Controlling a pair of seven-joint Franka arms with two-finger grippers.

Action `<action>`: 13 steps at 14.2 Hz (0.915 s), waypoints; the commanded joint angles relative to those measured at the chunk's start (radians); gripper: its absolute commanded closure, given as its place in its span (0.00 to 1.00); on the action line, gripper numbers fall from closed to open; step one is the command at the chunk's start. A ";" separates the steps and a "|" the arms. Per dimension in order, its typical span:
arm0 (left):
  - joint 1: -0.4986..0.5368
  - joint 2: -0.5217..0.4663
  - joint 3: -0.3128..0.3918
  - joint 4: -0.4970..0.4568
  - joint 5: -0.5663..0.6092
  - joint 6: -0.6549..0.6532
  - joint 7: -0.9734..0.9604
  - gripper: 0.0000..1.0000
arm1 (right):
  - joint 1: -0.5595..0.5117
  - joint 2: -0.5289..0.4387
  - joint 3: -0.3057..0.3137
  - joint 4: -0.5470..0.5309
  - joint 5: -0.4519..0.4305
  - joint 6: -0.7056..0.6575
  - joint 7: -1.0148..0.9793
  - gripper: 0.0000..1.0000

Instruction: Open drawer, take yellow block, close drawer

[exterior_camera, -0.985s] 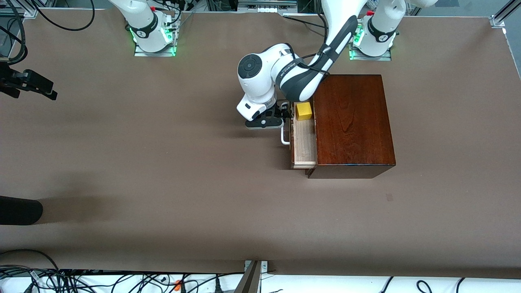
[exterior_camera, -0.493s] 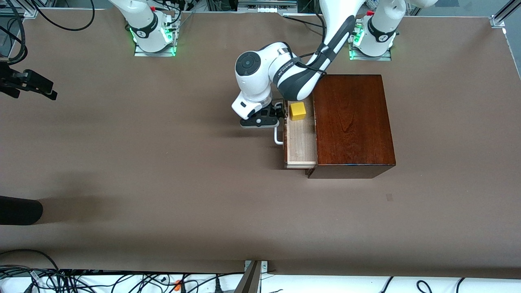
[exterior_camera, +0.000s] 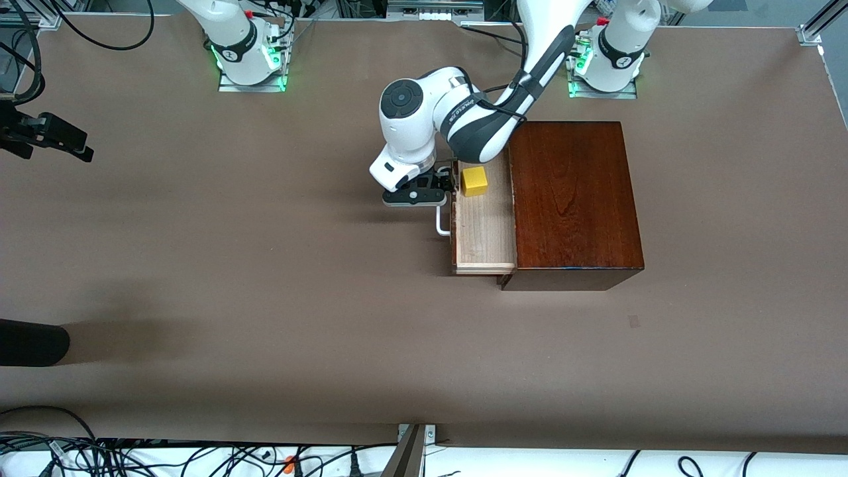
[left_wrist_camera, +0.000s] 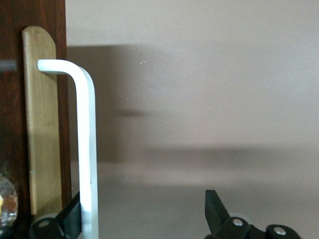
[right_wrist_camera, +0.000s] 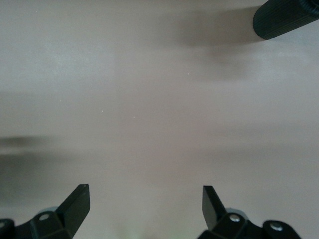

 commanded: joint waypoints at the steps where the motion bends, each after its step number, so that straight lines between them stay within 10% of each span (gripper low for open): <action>1: -0.004 -0.005 -0.004 0.048 -0.031 -0.001 0.008 0.00 | -0.012 -0.015 0.011 -0.001 0.010 -0.015 -0.002 0.00; 7: 0.038 -0.189 -0.004 0.053 -0.032 -0.267 0.064 0.00 | -0.010 -0.012 0.012 -0.001 0.008 -0.014 0.017 0.00; 13: 0.293 -0.344 0.002 0.051 -0.032 -0.518 0.470 0.00 | -0.010 -0.018 0.086 0.001 0.011 -0.050 0.398 0.00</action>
